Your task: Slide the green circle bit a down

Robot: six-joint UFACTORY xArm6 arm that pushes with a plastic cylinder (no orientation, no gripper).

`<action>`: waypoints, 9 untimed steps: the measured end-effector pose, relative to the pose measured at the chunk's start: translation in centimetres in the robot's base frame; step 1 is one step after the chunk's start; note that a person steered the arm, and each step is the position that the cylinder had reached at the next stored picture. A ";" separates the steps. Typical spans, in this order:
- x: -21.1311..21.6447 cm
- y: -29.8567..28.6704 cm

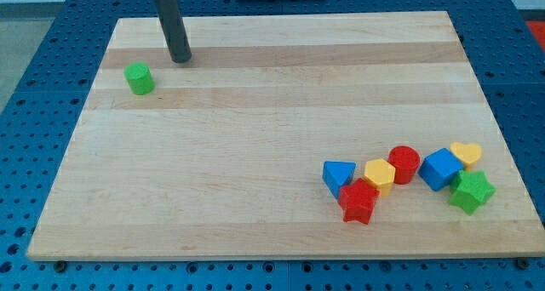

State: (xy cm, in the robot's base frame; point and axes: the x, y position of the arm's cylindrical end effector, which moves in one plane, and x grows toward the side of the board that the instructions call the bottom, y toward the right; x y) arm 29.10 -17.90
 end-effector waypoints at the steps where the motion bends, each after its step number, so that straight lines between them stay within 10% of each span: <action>1: 0.0 -2.9; 9: 3.9 -4.4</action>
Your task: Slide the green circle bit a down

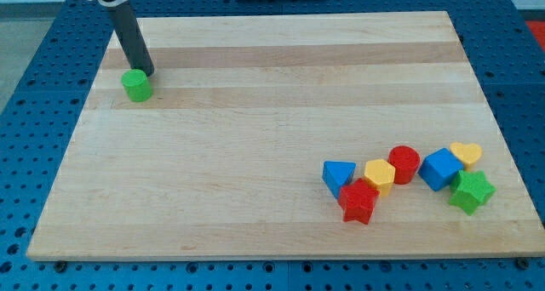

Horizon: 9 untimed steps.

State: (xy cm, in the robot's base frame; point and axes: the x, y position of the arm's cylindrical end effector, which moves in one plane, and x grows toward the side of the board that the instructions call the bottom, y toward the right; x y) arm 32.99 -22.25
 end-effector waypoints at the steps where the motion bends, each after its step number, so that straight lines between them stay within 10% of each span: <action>1: 0.5 1.3; 9: 9.2 3.8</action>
State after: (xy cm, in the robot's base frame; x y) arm 42.15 -18.47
